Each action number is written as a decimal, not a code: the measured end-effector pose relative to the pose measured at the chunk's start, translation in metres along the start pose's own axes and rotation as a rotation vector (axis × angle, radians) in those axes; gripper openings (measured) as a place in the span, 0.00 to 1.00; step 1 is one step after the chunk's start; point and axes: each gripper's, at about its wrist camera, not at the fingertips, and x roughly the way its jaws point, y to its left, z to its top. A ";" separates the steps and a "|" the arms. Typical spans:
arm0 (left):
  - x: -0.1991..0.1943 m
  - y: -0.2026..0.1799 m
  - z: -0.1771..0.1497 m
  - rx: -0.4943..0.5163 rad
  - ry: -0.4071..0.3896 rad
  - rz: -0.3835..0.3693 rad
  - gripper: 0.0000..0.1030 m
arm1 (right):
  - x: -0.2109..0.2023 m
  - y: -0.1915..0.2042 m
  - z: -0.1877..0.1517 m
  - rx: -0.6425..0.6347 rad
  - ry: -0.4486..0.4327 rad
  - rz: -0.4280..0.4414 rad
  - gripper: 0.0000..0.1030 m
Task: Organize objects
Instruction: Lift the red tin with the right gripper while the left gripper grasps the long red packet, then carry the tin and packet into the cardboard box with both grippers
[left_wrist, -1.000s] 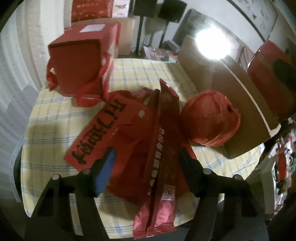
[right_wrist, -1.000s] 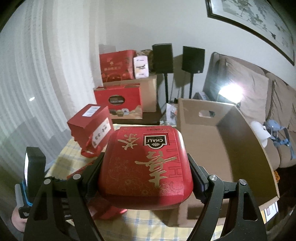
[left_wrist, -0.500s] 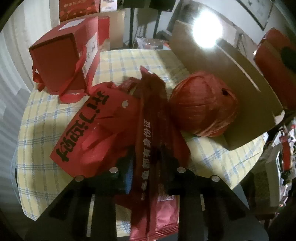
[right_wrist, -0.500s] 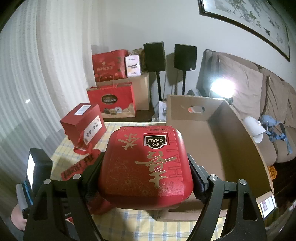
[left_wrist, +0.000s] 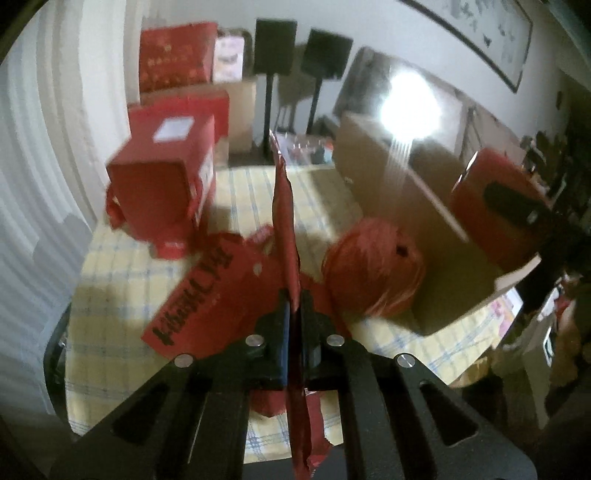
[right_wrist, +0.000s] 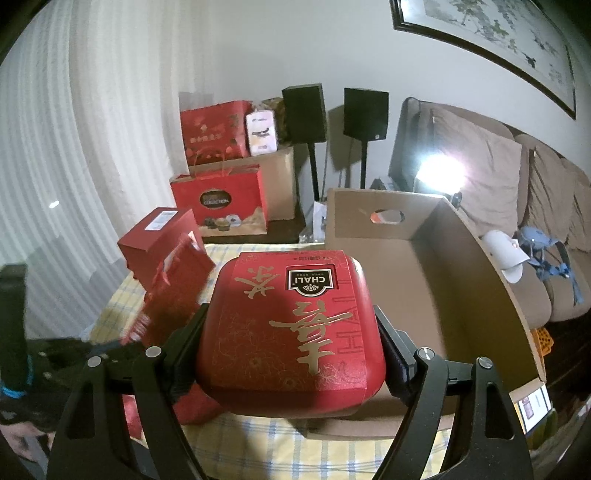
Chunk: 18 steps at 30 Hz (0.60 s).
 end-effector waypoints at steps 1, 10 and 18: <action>-0.005 -0.001 0.003 -0.002 -0.017 -0.001 0.04 | -0.001 -0.002 0.000 0.002 -0.002 -0.002 0.80; -0.023 -0.023 0.030 0.012 -0.090 -0.026 0.04 | -0.010 -0.022 0.007 0.021 -0.025 -0.046 0.80; -0.019 -0.064 0.051 0.043 -0.115 -0.097 0.04 | -0.016 -0.057 0.011 0.059 -0.034 -0.118 0.80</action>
